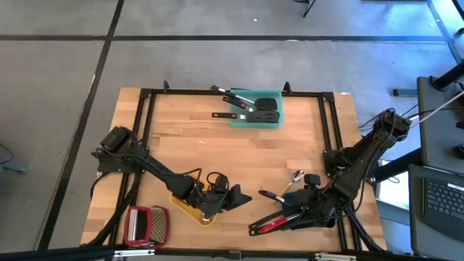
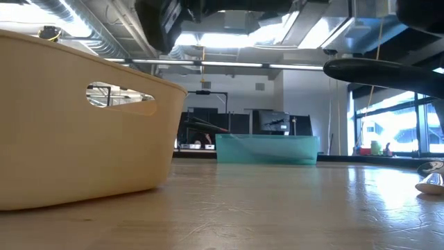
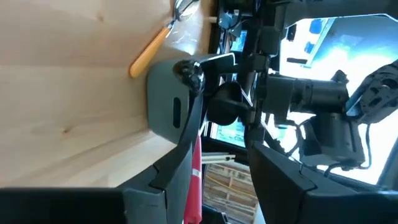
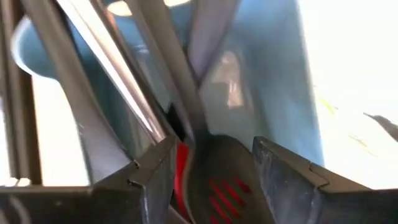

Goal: Pick & Place Kitchen Items
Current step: Put the yellow spoon into the yellow bin

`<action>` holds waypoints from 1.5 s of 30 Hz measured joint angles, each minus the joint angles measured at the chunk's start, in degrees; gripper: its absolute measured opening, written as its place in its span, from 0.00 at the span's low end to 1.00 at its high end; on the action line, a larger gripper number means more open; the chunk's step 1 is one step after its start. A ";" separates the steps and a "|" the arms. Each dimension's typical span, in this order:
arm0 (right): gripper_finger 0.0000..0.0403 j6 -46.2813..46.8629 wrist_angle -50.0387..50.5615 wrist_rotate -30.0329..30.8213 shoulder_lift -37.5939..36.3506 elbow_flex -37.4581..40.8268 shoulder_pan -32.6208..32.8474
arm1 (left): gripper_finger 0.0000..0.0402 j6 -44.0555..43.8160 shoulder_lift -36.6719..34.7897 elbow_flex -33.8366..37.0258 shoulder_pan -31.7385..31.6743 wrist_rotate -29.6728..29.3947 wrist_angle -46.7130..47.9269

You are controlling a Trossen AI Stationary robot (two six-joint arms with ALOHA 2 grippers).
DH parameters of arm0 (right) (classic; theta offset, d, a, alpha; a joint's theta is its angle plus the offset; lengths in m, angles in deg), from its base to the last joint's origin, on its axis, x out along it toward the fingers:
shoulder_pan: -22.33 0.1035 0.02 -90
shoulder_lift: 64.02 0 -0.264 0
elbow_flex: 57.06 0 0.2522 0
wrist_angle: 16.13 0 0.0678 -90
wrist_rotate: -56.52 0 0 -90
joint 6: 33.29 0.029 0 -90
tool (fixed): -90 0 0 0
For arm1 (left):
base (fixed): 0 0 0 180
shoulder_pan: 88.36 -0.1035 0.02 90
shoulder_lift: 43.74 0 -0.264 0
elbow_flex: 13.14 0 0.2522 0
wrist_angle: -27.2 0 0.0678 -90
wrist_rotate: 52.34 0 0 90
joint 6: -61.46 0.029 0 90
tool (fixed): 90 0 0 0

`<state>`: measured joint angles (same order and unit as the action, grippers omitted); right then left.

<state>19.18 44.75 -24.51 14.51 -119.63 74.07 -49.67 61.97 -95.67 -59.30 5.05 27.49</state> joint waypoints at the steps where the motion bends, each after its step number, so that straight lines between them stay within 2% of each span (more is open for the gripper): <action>1: 0.53 -0.02 1.61 0.19 0.00 -0.73 0.00 | 0.38 0.44 0.00 0.00 -0.16 -0.13 -0.06; 17: 0.53 -2.61 23.30 9.74 0.00 -11.82 -0.40 | 0.38 12.53 0.00 0.00 -3.64 -0.81 -4.02; 22: 0.53 -2.51 29.09 11.99 -0.36 -14.07 -1.87 | 0.38 15.62 0.00 0.00 -5.05 0.83 -4.35; 25: 0.53 -2.39 28.67 12.01 -2.49 -14.09 -3.84 | 0.38 17.56 0.00 0.00 -6.52 2.76 -4.41; 30: 0.51 -0.82 25.49 11.20 -8.16 -11.87 -10.25 | 0.38 22.29 0.00 0.00 -9.89 9.81 -4.40; 34: 0.47 -0.18 26.44 8.24 -12.17 -10.55 -18.58 | 0.38 27.56 0.00 0.00 -13.81 16.26 -4.38; 39: 0.43 3.06 29.03 0.44 -13.78 -8.55 -30.07 | 0.38 34.73 0.00 0.00 -20.30 29.12 -3.91; 42: 0.43 -0.17 27.91 -5.21 -13.71 -6.37 -33.89 | 0.38 39.41 0.00 0.00 -24.25 36.48 -3.88; 45: 0.44 -1.86 24.69 -8.71 -13.30 -3.67 -36.76 | 0.38 44.63 0.00 0.00 -27.48 41.13 -3.88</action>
<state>17.31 69.44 -33.21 1.21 -123.29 37.31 -5.04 61.97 -95.67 -86.78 46.18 23.61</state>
